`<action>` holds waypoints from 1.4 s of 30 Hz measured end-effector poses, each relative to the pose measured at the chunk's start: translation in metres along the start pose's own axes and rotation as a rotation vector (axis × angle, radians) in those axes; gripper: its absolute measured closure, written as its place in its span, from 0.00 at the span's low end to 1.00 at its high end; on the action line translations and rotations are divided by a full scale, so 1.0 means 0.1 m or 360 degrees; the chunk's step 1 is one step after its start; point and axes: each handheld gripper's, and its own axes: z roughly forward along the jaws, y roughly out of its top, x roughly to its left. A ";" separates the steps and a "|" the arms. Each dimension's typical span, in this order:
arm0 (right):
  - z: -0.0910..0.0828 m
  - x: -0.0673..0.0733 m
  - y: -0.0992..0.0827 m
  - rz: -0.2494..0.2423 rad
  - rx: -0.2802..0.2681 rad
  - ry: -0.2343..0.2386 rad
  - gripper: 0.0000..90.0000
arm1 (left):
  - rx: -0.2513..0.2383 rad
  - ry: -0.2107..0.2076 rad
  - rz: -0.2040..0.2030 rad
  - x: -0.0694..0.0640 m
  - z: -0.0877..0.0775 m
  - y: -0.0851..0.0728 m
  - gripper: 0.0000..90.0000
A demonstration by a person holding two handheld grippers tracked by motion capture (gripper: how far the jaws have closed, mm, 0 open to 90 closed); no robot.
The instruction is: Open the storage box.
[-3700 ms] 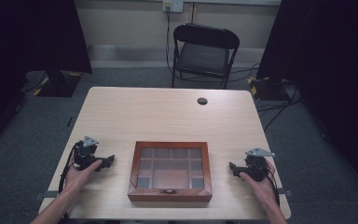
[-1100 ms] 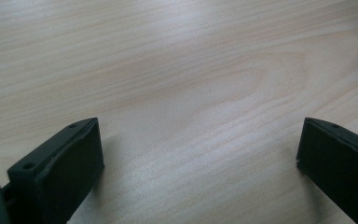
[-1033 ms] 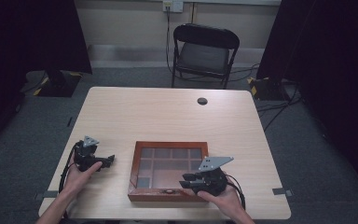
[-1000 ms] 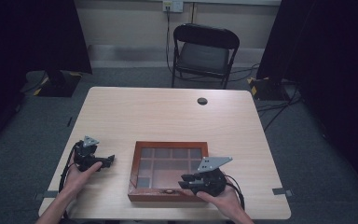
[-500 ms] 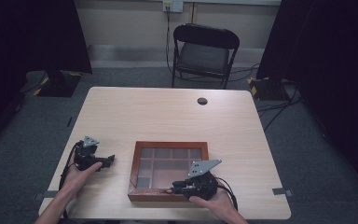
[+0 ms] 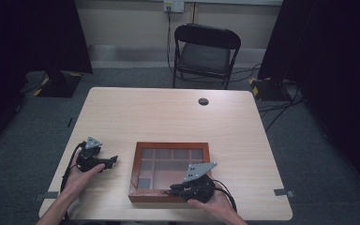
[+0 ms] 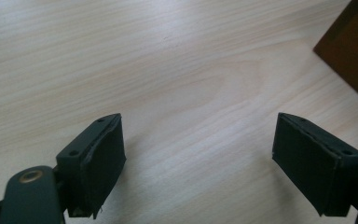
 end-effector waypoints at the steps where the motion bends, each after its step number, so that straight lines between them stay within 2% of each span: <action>1: 0.00 0.00 0.01 -0.0011 0.0002 0.0001 0.91 | -0.0011 -0.0012 -0.0004 -0.01 -0.01 0.01 0.18; 3: 0.00 0.02 0.04 -0.0047 0.0028 -0.0010 0.91 | -0.0041 -0.0041 -0.0004 -0.05 -0.03 0.02 0.18; 8: 0.00 0.02 0.05 -0.0051 0.0036 0.0000 0.91 | -0.0077 -0.0100 0.0011 -0.12 -0.09 0.04 0.18; 11: -0.02 0.00 0.05 -0.0034 0.0018 0.0018 0.91 | -0.0098 -0.0177 0.0028 -0.15 -0.13 0.05 0.18; 17: -0.06 -0.01 0.11 -0.0014 0.0002 0.0037 0.92 | -0.0151 -0.0302 0.0102 -0.22 -0.25 0.05 0.18; 28: -0.13 -0.01 0.21 -0.0032 0.0016 0.0037 0.92 | -0.0167 -0.0379 0.0172 -0.29 -0.27 0.06 0.18; 32: -0.17 -0.02 0.27 -0.0020 0.0001 0.0041 0.92 | -0.0189 -0.0428 0.0186 -0.33 -0.27 0.07 0.18; 36: -0.18 -0.03 0.31 -0.0026 0.0038 0.0048 0.92 | -0.0198 -0.0459 0.0230 -0.37 -0.27 0.08 0.18; 42: -0.23 -0.04 0.36 -0.0024 0.0016 0.0049 0.93 | -0.0204 -0.0518 0.0267 -0.44 -0.27 0.09 0.18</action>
